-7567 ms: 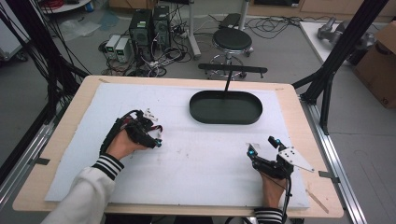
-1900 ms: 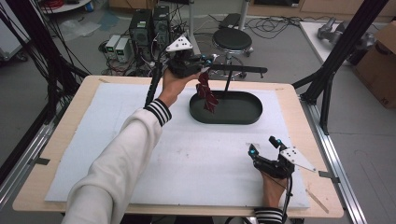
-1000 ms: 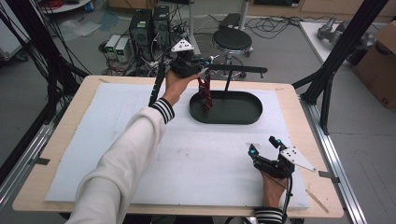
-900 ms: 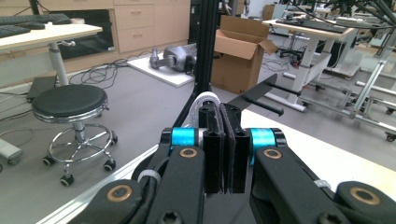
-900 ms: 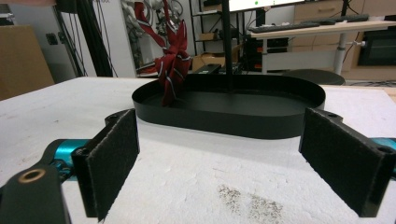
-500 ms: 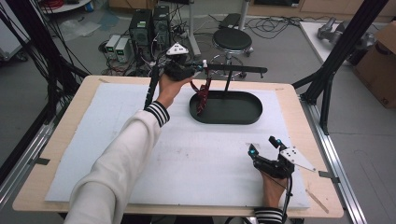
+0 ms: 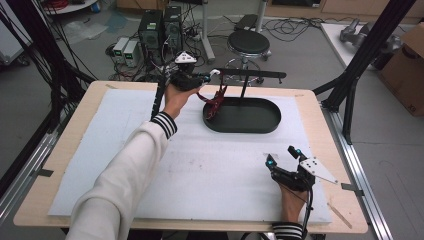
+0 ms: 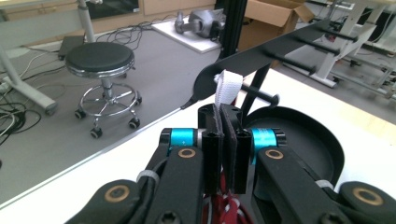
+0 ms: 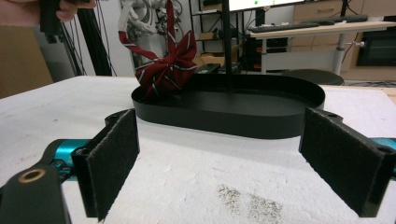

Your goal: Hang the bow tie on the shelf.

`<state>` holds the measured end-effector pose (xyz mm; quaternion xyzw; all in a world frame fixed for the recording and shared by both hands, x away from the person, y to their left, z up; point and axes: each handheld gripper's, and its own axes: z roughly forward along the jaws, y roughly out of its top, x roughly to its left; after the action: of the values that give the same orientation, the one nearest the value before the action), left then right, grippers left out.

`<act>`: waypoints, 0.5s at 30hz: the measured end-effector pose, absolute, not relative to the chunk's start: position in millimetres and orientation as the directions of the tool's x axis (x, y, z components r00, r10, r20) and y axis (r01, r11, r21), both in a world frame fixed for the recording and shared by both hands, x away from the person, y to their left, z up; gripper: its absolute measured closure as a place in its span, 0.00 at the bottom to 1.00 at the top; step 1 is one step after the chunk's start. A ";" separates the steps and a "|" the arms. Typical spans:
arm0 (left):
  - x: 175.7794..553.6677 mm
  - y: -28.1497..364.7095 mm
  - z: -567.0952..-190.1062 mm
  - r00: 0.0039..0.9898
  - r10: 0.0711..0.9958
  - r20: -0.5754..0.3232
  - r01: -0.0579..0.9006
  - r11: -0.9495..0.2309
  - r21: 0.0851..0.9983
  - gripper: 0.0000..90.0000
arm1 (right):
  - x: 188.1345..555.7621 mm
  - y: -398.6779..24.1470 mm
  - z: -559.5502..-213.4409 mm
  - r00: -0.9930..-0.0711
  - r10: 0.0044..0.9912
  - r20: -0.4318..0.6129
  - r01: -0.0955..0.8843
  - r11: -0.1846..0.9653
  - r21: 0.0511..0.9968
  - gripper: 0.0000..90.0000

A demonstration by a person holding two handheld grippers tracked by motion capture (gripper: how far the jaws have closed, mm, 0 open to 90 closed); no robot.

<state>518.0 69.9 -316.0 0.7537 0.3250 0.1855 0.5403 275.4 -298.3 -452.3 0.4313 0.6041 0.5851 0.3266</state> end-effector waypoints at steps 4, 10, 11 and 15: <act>517.0 76.3 -322.4 0.713 0.694 -0.099 0.303 -0.177 0.936 0.83 | 275.0 -297.2 -452.0 -0.413 0.903 0.121 0.152 -0.063 0.986 0.13; 515.0 85.1 -333.2 0.709 0.700 -0.081 0.288 -0.183 0.940 0.31 | 275.0 -296.5 -452.3 -0.414 0.905 0.097 0.132 -0.046 0.990 0.12; 514.7 91.6 -336.6 0.720 0.685 -0.111 0.295 -0.157 0.942 0.23 | 274.9 -296.4 -452.3 -0.416 0.904 0.097 0.133 -0.045 0.990 0.12; 509.5 106.1 -342.6 0.722 0.678 -0.139 0.288 -0.112 0.951 0.16 | 274.1 -295.6 -452.1 -0.418 0.904 0.090 0.135 -0.036 0.990 0.12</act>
<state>509.5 106.1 -342.6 0.7262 0.3327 0.1687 0.5775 274.1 -295.6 -452.1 0.4260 0.6101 0.5803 0.3311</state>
